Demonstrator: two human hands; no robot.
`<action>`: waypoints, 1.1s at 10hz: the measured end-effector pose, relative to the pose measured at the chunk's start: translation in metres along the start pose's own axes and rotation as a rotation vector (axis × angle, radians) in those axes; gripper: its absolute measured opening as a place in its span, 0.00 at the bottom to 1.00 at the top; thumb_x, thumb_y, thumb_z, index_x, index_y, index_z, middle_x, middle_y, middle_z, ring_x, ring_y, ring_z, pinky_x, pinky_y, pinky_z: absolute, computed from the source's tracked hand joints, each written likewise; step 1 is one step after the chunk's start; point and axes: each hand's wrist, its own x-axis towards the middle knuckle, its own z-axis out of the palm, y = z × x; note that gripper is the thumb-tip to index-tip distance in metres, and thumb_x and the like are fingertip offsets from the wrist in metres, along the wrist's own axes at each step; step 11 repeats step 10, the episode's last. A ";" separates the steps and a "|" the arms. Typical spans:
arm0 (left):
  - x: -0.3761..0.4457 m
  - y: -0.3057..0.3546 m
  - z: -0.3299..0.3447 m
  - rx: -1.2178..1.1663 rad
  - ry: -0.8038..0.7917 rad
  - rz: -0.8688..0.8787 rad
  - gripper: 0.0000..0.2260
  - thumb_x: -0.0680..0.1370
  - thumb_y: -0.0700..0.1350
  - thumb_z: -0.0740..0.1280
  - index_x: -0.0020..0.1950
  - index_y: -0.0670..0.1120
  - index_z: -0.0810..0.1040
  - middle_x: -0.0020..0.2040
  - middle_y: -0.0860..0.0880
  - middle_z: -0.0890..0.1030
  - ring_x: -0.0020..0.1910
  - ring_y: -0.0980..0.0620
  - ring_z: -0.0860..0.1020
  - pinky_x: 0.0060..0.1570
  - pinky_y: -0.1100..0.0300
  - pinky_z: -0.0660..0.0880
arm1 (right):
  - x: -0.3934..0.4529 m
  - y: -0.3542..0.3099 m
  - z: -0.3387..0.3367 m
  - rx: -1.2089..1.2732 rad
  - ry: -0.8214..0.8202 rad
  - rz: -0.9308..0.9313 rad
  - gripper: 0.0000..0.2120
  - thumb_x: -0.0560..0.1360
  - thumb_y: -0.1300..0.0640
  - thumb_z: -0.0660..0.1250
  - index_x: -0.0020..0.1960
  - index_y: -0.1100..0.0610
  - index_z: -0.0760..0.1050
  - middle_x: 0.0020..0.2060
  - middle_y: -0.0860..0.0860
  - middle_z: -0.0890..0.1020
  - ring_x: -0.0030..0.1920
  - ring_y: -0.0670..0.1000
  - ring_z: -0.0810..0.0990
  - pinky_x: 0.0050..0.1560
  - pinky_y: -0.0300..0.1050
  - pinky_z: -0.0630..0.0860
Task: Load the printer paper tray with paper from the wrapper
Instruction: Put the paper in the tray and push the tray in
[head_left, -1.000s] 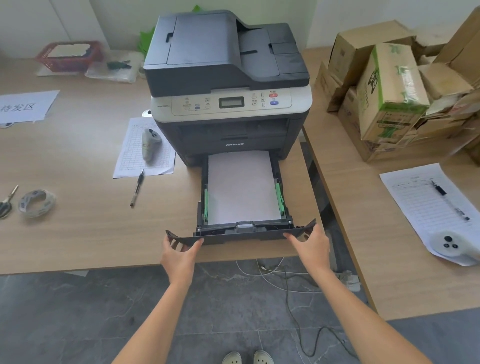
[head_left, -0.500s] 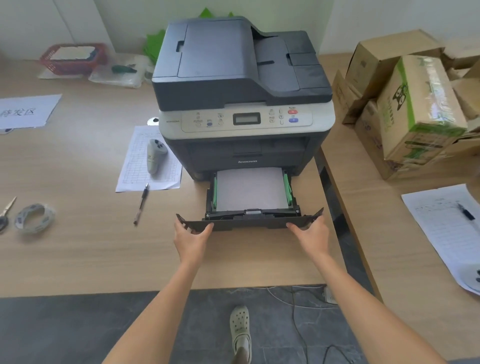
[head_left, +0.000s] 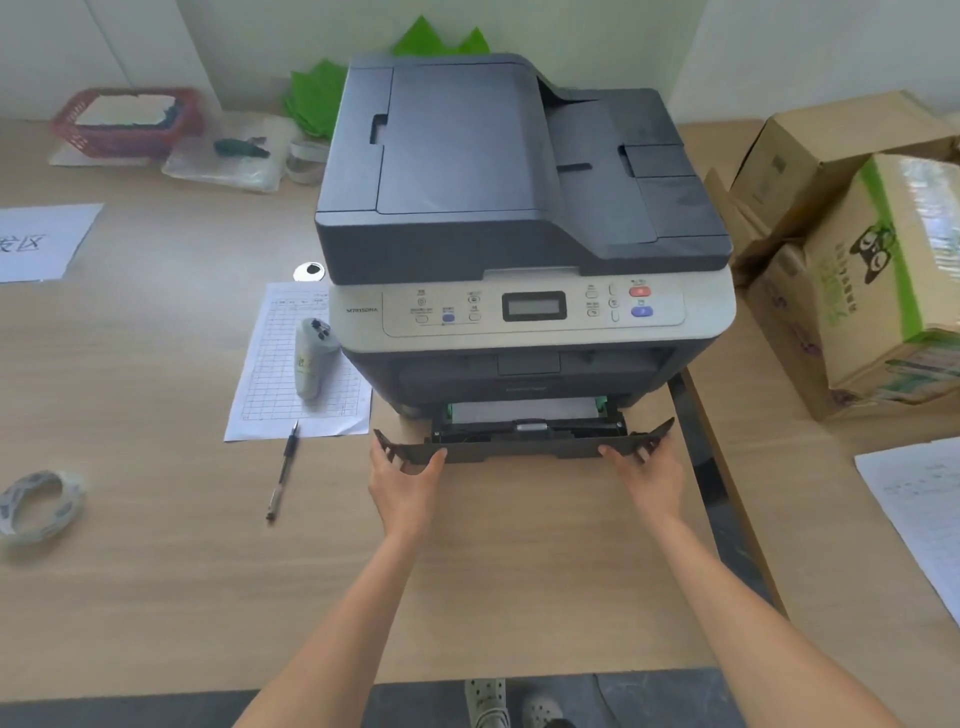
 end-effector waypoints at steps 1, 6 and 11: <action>0.012 0.009 0.009 0.029 0.002 0.054 0.38 0.67 0.43 0.76 0.72 0.45 0.61 0.66 0.45 0.75 0.63 0.51 0.76 0.59 0.64 0.69 | 0.013 -0.012 0.004 -0.001 0.014 -0.031 0.35 0.67 0.58 0.76 0.67 0.64 0.64 0.65 0.60 0.74 0.66 0.58 0.73 0.61 0.45 0.70; 0.039 0.029 0.023 0.105 0.006 0.166 0.22 0.66 0.41 0.76 0.54 0.50 0.69 0.51 0.52 0.78 0.48 0.54 0.77 0.39 0.76 0.70 | 0.047 -0.028 0.005 0.037 -0.070 -0.094 0.33 0.66 0.58 0.77 0.65 0.60 0.65 0.61 0.55 0.78 0.56 0.52 0.80 0.53 0.43 0.76; -0.004 0.014 0.021 0.305 -0.162 0.110 0.31 0.71 0.44 0.70 0.71 0.47 0.62 0.68 0.45 0.73 0.65 0.43 0.73 0.63 0.49 0.72 | -0.004 -0.013 -0.002 -0.187 -0.229 -0.186 0.30 0.71 0.57 0.71 0.69 0.58 0.64 0.60 0.59 0.77 0.57 0.57 0.77 0.53 0.45 0.72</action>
